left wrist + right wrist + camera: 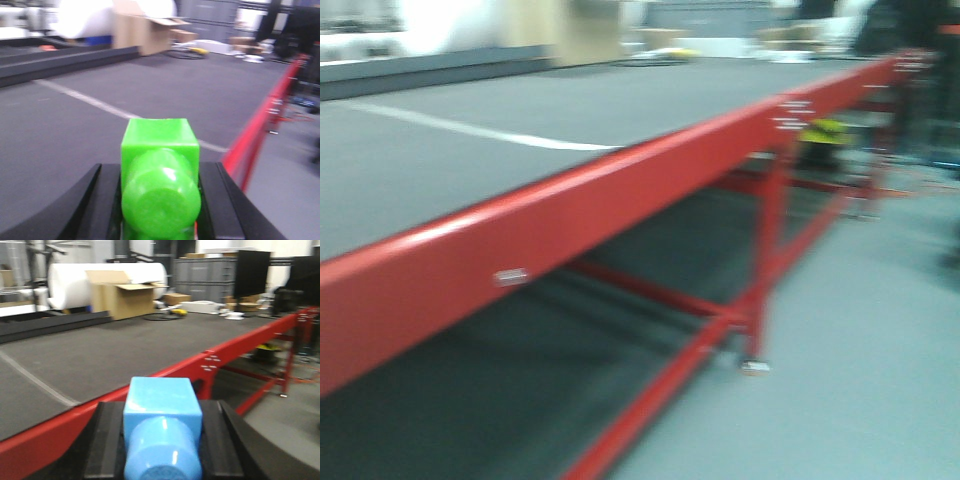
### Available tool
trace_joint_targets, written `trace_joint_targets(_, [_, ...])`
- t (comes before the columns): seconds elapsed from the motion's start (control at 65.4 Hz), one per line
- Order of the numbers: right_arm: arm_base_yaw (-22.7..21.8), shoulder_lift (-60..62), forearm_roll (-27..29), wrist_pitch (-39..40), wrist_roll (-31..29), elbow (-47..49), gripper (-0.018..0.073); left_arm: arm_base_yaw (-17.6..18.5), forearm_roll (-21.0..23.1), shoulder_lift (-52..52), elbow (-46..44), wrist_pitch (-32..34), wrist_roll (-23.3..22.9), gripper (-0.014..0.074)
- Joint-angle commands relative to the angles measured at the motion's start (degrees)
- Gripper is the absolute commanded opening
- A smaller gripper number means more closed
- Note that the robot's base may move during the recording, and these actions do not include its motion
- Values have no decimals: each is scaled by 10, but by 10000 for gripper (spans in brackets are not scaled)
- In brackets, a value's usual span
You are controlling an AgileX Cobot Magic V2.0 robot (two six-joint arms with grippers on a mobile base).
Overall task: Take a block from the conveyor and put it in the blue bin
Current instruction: 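Drive the base away from the table toward the blue bin shelf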
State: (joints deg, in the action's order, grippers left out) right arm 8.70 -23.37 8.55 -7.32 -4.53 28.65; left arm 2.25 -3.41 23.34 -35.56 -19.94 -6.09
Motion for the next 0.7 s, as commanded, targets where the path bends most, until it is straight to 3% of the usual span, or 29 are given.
trace_joint_targets(0.0, [0, 2, -6, 9, -1, -1, -162, -2, 2, -1, 0, 13, 0, -111])
trace_joint_targets(0.688, [0, 2, -6, 9, -1, -1, -162, -2, 2, -1, 0, 13, 0, -111])
